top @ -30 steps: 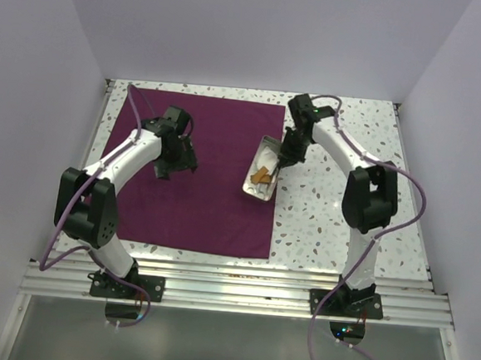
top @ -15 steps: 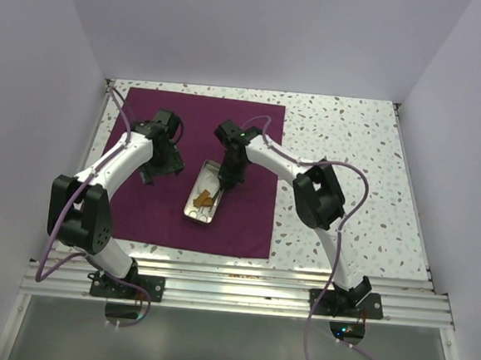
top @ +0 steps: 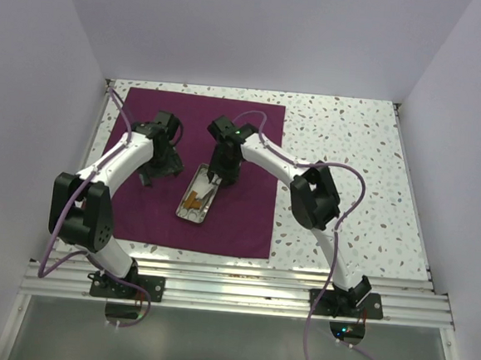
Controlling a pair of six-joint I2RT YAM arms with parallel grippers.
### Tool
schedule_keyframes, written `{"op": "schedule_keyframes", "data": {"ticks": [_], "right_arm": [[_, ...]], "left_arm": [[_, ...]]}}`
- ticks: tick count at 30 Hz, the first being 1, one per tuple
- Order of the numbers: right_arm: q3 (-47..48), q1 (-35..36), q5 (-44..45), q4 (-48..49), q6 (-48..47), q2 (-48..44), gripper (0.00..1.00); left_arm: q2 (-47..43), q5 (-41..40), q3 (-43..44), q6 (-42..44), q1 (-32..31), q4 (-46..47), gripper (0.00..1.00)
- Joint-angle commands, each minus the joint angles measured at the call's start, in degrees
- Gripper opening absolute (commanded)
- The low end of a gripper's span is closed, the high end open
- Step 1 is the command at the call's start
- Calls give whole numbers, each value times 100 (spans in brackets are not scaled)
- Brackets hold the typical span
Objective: Prepare the surgical pack
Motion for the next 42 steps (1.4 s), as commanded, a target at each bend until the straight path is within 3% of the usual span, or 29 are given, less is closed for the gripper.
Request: {"op": "schedule_keyframes", "data": {"ticks": [1,2,6,12,15,20,33,42], "right_arm": [[483,31,488,-87,-875,-280,50],[571,22,672,-113,-1138,-403,61],[730,-65,1586,-140,-2832,-650,72],[440,-539,1746,194,-3802,-571,77],[317,-794,1518,423,-4118,-370,83],[414,-927,1105,581,-4664,9,88],[-184,-1278,796,713,-4674,255,90],[-1307,-1832,1517,221,-4322,-43,91]], "left_arm": [[124,-183,253,52,104,66,79],[142,-183,271,104,112,84,79],[142,-86,280,289,156,216,82],[2,342,280,753,183,452,86],[-349,572,166,895,183,619,95],[-1105,950,-63,1282,183,1138,100],[-1423,1039,157,1388,183,884,100],[-1230,775,324,1432,183,778,100]]}}
